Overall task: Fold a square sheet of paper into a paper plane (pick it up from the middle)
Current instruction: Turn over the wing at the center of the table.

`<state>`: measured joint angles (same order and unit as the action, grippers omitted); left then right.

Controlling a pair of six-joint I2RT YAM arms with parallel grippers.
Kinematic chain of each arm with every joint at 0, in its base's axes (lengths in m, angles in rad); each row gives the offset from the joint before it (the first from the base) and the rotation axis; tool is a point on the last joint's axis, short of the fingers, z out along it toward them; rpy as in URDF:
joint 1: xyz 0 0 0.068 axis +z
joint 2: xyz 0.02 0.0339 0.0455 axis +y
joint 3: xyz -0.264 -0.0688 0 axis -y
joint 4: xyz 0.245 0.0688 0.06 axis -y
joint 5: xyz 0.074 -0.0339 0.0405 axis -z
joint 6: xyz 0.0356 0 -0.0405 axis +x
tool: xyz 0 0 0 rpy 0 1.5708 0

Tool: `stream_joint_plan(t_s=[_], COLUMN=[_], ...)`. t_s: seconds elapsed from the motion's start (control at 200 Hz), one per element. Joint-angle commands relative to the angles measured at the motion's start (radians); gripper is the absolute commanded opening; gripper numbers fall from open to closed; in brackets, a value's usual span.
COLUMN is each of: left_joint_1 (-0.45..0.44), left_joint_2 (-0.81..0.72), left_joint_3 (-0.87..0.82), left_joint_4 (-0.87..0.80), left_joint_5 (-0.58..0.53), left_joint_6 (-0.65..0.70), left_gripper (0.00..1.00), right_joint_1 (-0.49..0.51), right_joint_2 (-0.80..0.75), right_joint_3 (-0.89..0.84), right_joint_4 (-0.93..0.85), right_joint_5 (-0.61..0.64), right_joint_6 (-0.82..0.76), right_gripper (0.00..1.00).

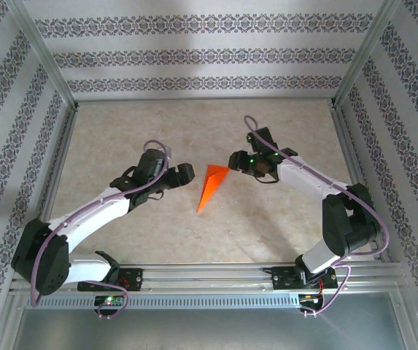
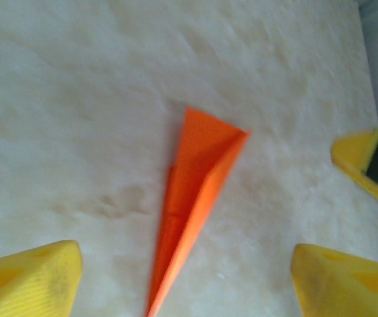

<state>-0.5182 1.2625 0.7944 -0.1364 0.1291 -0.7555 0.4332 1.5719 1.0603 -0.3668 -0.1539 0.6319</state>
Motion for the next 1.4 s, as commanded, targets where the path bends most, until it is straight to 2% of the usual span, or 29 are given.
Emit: stream_joint_plan(t_s=[0.0,0.18,0.38,0.71,0.879,1.194,1.334,1.394], left_joint_1=[0.050,0.150,0.221,0.247,0.252,0.253,0.254,0.255], left_joint_2=[-0.060,-0.116,-0.110,-0.054,-0.037,-0.019,-0.016,-0.018], left_joint_3=[-0.059,-0.129,-0.196,-0.208,-0.208,-0.205,-0.200,-0.198], left_joint_4=[-0.094,-0.069,0.023,0.028,0.025,0.043,0.040,0.038], left_joint_5=[-0.120,-0.088,0.012,0.050,0.064,0.072,0.074,0.074], left_joint_6=[0.061,0.088,0.086,0.114,0.117,0.105,0.098,0.095], left_gripper=[0.90,1.00,1.00,1.00,1.00,1.00,1.00,1.00], right_joint_1=[0.079,0.193,0.277,0.309,0.319,0.317,0.314,0.313], right_joint_2=[0.012,0.130,0.276,0.437,0.435,0.381,0.377,0.373], right_joint_3=[0.045,0.144,0.300,0.427,0.428,0.373,0.368,0.369], right_joint_4=[-0.104,-0.175,-0.301,-0.379,-0.405,-0.397,-0.391,-0.389], right_joint_5=[0.143,0.227,0.330,0.317,0.348,0.379,0.379,0.385], right_joint_6=[0.030,0.122,0.238,0.379,0.416,0.446,0.447,0.442], right_gripper=[0.64,0.69,0.71,0.58,0.55,0.35,0.22,0.11])
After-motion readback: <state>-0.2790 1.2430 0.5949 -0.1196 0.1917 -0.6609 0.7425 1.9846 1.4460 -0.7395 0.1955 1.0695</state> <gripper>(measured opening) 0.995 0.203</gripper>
